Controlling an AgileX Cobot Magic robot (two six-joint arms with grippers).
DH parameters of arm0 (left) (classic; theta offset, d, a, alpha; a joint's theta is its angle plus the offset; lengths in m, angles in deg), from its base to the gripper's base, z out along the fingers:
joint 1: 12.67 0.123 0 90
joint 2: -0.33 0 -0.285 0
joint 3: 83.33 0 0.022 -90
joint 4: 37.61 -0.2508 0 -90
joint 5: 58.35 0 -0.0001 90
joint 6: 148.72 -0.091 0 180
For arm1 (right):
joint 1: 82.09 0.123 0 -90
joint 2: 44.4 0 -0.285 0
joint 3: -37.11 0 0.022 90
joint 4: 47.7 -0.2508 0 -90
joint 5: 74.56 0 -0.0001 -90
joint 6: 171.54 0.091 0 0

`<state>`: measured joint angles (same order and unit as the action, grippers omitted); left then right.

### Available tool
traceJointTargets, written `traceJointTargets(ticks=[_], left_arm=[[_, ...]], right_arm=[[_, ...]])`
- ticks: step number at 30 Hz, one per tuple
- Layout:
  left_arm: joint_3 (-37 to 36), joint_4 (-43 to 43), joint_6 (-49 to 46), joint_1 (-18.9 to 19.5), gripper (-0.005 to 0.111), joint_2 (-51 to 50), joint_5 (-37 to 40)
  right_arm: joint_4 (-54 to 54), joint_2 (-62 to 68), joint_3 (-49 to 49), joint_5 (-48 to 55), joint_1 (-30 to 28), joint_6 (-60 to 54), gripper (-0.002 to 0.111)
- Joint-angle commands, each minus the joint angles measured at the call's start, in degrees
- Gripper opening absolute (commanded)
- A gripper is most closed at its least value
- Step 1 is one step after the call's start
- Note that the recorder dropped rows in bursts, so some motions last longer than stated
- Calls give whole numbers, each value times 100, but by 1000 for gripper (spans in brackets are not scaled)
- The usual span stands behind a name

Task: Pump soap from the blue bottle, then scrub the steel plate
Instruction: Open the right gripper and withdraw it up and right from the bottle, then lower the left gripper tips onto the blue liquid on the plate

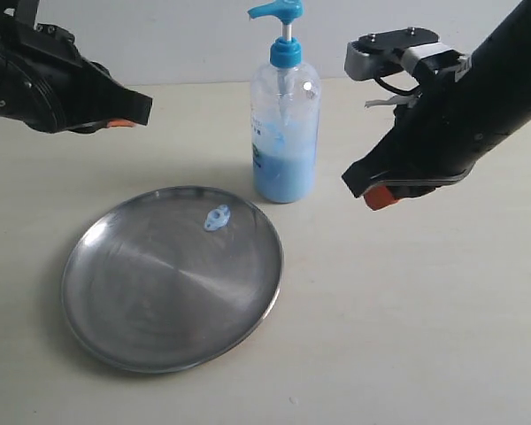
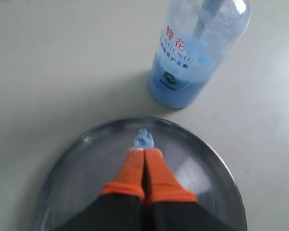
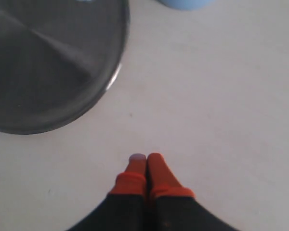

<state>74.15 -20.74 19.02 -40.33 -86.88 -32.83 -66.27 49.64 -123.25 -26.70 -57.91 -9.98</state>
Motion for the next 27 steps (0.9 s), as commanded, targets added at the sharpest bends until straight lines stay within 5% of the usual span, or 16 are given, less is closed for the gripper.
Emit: traceJointTargets(ticks=[1,27], left_arm=[[-207,43,-275,-26,0,8,-72],[-536,1054,-185,-26,0,-266,1007]], right_arm=[[-225,-419,300,-238,16,-522,0],[-180,-3192,2007,-2518,16,-771,0]])
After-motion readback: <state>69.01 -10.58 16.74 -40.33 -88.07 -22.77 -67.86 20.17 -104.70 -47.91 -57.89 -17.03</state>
